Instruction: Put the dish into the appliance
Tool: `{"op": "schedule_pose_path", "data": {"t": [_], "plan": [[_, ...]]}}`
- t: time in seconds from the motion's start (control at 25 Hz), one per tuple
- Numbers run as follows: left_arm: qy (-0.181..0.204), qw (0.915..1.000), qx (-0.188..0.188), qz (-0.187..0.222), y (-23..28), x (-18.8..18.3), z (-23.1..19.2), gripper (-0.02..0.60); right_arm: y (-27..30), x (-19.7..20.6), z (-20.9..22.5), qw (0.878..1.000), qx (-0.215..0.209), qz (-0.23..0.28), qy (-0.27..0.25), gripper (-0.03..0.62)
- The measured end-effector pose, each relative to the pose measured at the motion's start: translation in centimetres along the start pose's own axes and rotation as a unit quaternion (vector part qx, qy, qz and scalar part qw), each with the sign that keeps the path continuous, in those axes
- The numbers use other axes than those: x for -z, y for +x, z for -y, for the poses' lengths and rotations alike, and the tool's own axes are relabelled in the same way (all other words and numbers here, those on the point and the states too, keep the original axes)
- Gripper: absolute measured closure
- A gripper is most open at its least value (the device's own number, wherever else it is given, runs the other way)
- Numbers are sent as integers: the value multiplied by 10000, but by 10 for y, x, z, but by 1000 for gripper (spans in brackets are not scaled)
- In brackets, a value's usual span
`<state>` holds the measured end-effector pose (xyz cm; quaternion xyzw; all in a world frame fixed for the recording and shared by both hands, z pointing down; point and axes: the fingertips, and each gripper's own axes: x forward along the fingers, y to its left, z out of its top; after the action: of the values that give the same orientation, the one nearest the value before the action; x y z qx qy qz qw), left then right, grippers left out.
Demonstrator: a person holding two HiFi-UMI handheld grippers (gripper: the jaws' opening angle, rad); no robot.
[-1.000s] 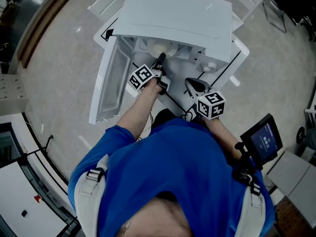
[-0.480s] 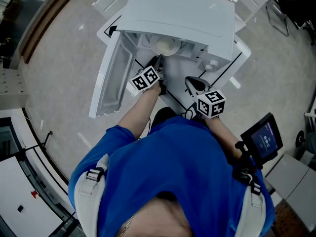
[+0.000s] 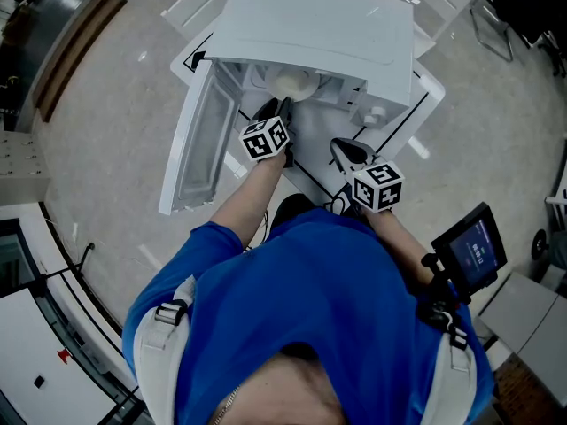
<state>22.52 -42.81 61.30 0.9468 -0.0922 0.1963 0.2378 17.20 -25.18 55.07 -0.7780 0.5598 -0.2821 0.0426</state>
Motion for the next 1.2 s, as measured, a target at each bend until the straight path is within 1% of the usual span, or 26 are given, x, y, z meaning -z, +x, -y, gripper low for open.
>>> {"op": "schedule_pose_path", "data": {"t": [0.24,0.4,0.6,0.72,1.2], "plan": [[689,9973,-193,-179,8,-7,4,414,-2,-1,-1,10000,40,12,16,592],[930,9949,-238,-297,19,-6,5,414,1,0,3,10000,56,10,43,592],[1253,9911,-279,-349,24,-8,8,414,1,0,5,9999,111,20,83,592],[1359,9896,-269,-378,28,-11,8,414,1,0,7,9999,142,11,91,592],[1565,9862,-206,-499,46,-19,13,414,-1,-3,11,9997,240,3,94,592]]}}
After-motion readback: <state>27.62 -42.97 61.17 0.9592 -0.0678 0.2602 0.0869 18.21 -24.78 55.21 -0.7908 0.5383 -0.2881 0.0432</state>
